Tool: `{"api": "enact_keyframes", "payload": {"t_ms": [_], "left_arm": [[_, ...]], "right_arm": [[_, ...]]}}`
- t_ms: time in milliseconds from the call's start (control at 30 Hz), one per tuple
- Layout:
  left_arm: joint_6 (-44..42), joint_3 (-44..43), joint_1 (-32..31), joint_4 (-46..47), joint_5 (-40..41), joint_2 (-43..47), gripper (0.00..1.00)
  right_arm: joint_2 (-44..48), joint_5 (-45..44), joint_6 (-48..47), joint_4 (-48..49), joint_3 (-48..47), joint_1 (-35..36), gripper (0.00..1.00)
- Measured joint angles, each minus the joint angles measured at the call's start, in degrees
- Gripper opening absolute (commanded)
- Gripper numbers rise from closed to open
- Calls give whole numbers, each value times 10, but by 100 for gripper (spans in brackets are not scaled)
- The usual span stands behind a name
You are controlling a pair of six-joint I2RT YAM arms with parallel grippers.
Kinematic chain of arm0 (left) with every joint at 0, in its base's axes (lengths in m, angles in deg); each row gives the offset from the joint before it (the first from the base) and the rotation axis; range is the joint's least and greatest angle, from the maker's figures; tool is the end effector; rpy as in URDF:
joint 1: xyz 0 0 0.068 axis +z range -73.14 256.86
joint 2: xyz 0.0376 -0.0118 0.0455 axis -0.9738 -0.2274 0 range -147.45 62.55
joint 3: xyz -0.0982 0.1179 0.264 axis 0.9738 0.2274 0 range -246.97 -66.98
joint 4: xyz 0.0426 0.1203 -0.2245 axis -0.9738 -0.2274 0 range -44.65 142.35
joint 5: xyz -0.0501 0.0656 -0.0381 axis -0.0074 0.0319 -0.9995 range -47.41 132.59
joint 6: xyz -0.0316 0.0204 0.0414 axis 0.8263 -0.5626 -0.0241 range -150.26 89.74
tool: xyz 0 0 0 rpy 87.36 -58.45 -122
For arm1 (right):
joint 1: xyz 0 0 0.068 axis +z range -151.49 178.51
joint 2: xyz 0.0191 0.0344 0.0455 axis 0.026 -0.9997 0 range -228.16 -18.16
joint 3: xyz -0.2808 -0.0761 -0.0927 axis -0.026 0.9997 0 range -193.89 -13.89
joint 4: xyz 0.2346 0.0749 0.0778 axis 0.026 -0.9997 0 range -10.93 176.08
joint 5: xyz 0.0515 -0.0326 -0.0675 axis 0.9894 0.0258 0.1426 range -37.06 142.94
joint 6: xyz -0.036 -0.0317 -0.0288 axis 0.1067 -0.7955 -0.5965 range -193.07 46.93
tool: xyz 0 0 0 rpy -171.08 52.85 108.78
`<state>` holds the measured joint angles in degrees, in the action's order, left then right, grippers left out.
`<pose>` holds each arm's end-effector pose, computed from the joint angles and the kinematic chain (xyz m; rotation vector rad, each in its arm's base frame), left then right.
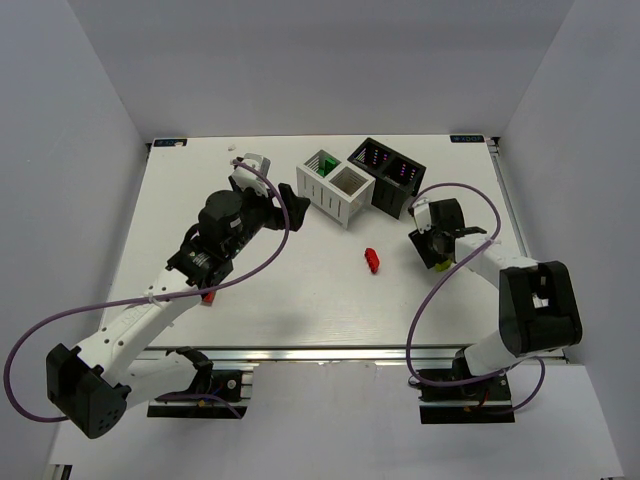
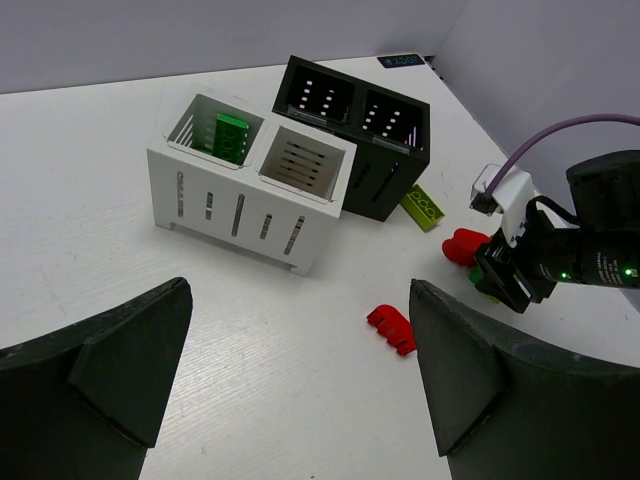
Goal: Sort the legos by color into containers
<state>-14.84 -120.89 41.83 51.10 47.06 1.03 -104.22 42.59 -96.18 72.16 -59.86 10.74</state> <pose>0.1956 -0.1333 0.3852 0.2417 1.7435 -0.5797 0.2837 0.0544 0.2100 -0.6935 2.4203 -0.3045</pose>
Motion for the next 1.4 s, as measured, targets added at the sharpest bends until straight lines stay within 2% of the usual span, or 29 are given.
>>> {"api": "enact_keyframes", "payload": {"t_ms": [533,667,900,1100,1400], "left_arm": [[-3,0,0,0,0,0,98],[-4,0,0,0,0,0,98],[-4,0,0,0,0,0,98],[-4,0,0,0,0,0,98],[-6,1,0,0,0,0,98]], "right_arm": [[-22,0,0,5,-3,0,43],[-22,0,0,5,-4,0,31],[-22,18,-4,4,-5,0,0],[-11,51,-17,-5,-6,19,0],[72,108,-31,-9,-4,69,0]]}}
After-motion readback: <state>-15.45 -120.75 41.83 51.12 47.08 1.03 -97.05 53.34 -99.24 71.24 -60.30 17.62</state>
